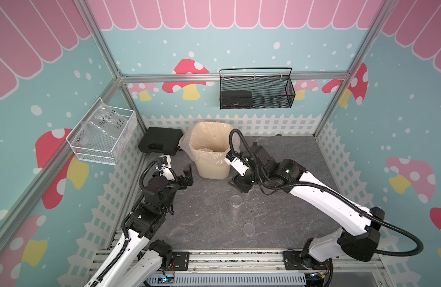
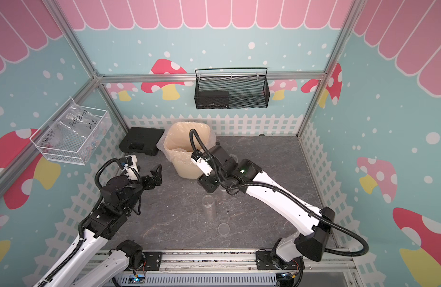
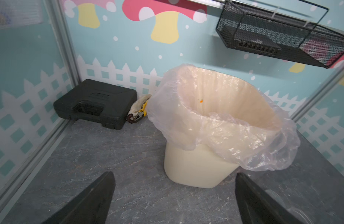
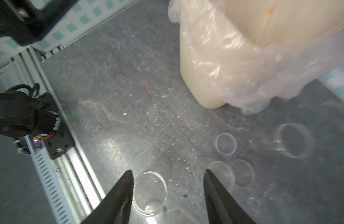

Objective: Empty the moldy dried flower tea in the jars
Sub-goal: Reset both arms

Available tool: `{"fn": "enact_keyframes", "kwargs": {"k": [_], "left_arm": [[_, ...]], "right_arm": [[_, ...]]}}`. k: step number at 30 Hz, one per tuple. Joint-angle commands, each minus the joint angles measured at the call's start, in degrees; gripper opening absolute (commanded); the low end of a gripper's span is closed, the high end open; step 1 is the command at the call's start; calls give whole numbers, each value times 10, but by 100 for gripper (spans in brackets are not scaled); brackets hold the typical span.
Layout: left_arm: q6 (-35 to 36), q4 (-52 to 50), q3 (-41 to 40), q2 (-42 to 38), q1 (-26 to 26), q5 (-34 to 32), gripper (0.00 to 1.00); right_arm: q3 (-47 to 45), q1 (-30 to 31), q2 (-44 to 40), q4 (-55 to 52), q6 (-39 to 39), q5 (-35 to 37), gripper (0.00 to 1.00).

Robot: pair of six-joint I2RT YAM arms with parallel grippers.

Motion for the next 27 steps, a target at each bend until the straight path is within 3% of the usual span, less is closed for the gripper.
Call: {"fn": "enact_keyframes", "kwargs": {"k": [1,4,8,14,19,27], "left_arm": [[-13,54,-39,-15,-2,-118,100],[-2,122,-92,-19,-2,-196,100],[44,325,-207,1,-2,-270,100],[138,580,-279,140,-2,-321,100],[168,742,-302,281,32,-293,100],[169,930,-304,478,91,-174,100]], "right_arm": [[-88,3,-82,157,-14,103,76],[-215,1,-171,301,-48,183,84],[-369,-30,-259,469,-90,309,99],[-518,-185,-304,605,-57,331,100],[-635,-283,-249,770,-88,326,100],[-706,-409,-33,1023,-145,204,100]]}}
